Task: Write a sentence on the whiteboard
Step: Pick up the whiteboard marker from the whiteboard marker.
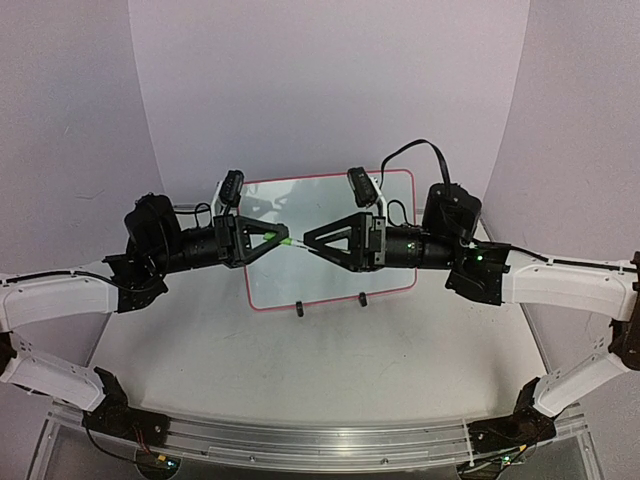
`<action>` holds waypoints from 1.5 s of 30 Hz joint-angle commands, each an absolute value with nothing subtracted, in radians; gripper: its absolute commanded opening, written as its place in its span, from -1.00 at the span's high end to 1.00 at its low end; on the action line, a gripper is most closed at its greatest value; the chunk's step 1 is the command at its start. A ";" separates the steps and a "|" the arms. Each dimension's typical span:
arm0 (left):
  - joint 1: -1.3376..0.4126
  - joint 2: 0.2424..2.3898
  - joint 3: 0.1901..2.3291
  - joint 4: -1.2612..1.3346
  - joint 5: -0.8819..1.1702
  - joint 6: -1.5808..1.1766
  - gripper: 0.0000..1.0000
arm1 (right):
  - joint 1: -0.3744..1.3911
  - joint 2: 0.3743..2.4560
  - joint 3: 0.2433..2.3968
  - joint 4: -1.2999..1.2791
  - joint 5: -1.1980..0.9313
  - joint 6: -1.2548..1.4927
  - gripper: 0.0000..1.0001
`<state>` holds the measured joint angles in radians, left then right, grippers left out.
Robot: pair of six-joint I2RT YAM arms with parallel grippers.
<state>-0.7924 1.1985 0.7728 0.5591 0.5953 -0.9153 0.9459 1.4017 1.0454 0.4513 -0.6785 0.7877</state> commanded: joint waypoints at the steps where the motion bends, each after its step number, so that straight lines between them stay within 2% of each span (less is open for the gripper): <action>1: -0.802 1.213 0.822 0.523 0.574 -0.881 1.00 | 0.948 1.406 1.092 0.508 -0.701 0.798 -0.73; 8: -0.811 1.226 0.823 0.525 0.575 -0.881 1.00 | 0.949 1.411 1.094 0.507 -0.696 0.801 -0.55; 34: -0.820 1.230 0.823 0.525 0.586 -0.887 1.00 | 0.949 1.388 1.035 0.507 -0.548 0.820 1.00; 45: -0.814 1.202 0.814 0.505 0.444 -0.908 1.00 | 0.908 1.360 0.987 0.528 -0.544 0.837 1.00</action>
